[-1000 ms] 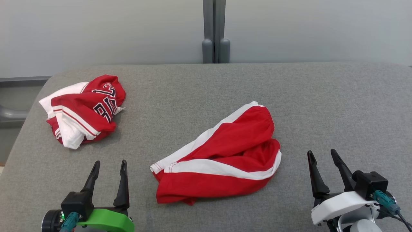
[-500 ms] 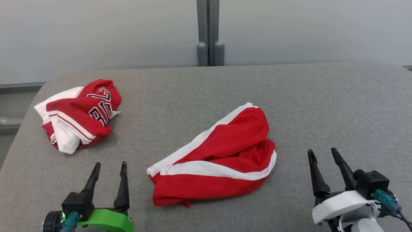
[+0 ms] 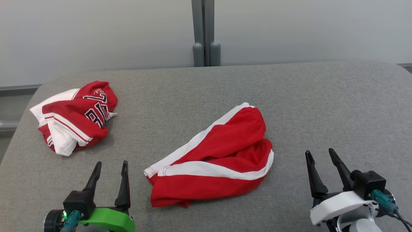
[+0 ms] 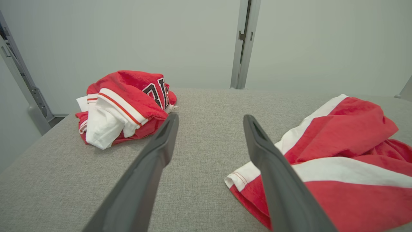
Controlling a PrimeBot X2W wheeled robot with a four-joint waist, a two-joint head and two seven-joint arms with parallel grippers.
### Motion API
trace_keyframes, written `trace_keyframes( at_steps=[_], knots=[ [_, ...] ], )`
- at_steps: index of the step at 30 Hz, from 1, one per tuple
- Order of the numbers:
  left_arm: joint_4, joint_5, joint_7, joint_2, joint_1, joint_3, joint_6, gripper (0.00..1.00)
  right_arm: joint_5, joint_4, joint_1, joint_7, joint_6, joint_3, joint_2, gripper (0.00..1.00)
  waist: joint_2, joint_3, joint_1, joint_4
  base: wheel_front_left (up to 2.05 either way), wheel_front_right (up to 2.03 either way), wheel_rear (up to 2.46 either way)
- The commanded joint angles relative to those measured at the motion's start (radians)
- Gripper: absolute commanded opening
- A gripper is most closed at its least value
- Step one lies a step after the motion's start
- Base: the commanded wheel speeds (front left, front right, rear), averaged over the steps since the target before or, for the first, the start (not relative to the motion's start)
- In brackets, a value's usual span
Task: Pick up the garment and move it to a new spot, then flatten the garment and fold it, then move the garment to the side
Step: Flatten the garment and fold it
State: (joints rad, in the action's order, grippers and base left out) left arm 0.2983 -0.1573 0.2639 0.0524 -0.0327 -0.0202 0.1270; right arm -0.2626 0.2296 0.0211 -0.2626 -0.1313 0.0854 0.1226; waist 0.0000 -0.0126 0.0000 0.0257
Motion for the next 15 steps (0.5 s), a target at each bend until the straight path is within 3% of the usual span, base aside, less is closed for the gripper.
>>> trace_keyframes(
  at_steps=[1,15],
  knots=[
    [-0.002,0.014,0.001,0.000,-0.011,0.000,0.001,1.00,0.002,0.006,0.012,-0.003,0.001,0.009,0.008,1.00,0.0000,0.002,0.0000,0.004,0.00,0.00,0.00],
    [-0.014,0.005,0.001,-0.002,-0.041,-0.033,0.002,1.00,-0.010,0.215,0.214,-0.003,0.001,0.155,0.082,1.00,0.0000,0.052,0.0000,0.079,0.00,0.00,0.00]
  ],
)
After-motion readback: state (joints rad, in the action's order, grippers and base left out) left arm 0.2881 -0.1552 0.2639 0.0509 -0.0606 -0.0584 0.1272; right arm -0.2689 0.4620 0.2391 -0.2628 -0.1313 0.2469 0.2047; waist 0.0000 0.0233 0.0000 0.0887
